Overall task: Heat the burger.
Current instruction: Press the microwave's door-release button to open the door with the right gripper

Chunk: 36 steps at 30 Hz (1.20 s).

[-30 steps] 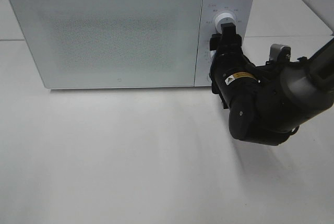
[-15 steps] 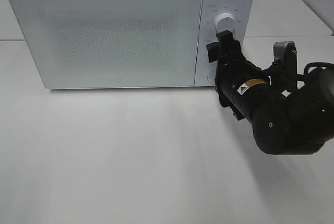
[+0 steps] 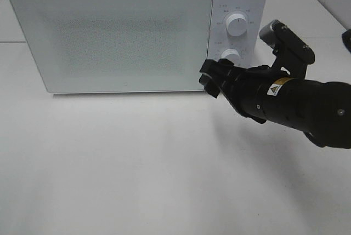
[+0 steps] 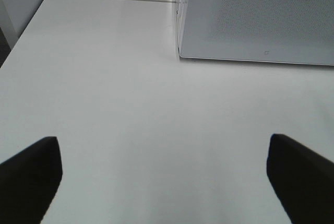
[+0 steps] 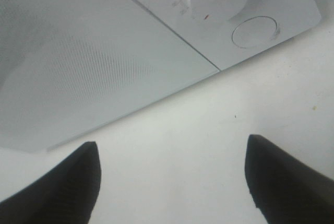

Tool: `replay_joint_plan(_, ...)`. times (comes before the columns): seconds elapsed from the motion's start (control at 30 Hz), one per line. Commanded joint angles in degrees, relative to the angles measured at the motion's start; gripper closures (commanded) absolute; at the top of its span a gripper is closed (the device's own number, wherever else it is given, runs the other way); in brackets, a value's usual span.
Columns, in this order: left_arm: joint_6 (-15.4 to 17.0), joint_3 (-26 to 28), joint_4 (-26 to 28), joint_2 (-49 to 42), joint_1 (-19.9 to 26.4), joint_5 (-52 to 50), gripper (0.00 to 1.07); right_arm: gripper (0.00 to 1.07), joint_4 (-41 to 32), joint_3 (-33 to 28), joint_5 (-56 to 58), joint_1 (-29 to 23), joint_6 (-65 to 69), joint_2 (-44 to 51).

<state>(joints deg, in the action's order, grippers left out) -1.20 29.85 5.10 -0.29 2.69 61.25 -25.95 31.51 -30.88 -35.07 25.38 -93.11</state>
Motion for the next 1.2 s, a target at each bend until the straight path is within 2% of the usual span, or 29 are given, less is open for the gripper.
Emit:
replay_joint_plan(0.03, 0.1, -0.2, 0.1, -0.9, 0.2, 0.1, 0.07, 0.31, 1.4, 0.0, 5.7, 0.4, -7.6, 3.1)
replay_joint_plan(0.13, 0.1, -0.2, 0.1, -0.9, 0.2, 0.1, 0.07, 0.31, 5.2, 1.0, 13.4, 1.3, -12.4, 6.5)
replay_joint_plan(0.17, 0.1, -0.2, 0.1, -0.9, 0.2, 0.1, 0.07, 0.31, 8.9, 2.5, 20.2, 2.2, -13.5, 8.9)
replay_joint_plan(0.2, 0.1, -0.2, 0.1, -0.9, 0.2, 0.1, 0.07, 0.31, 8.9, 2.5, 20.2, 2.2, -13.5, 8.9)
replay_joint_plan(0.23, 0.1, -0.2, 0.1, -0.9, 0.2, 0.1, 0.07, 0.31, 13.1, 4.2, 27.0, 3.1, -13.6, 11.4)
replay_joint_plan(0.3, 0.1, -0.2, 0.1, -0.9, 0.2, 0.1, 0.07, 0.31, 15.1, 5.0, 30.1, 3.1, -13.6, 12.4)
replay_joint_plan(0.33, 0.1, -0.2, 0.1, -0.9, 0.2, 0.1, 0.07, 0.31, 20.0, 6.9, 37.2, 3.1, -13.6, 15.4)
replay_joint_plan(0.4, 0.1, -0.2, 0.1, -0.9, 0.2, 0.1, 0.07, 0.31, 21.9, 7.9, 40.7, 3.1, -13.6, 16.9)
replay_joint_plan(0.43, 0.1, -0.2, 0.1, -0.9, 0.2, 0.1, 0.07, 0.31, 24.0, 9.7, 46.7, 3.1, -13.6, 20.2)
replay_joint_plan(0.67, 0.1, -0.2, 0.1, -0.9, 0.2, 0.1, 0.07, 0.31, 24.9, 10.8, 58.7, 2.9, -14.7, 30.3)
replay_joint_plan(0.9, 0.1, -0.2, 0.1, -0.9, 0.2, 0.1, 0.07, 0.31, 24.9, 10.8, 73.7, 2.9, -15.6, 45.4)
replay_joint_plan(1.2, 0.1, -0.2, 0.1, -0.9, 0.2, 0.1, 0.07, 0.31, 25.0, 10.6, 85.4, 2.9, -15.8, 60.1)
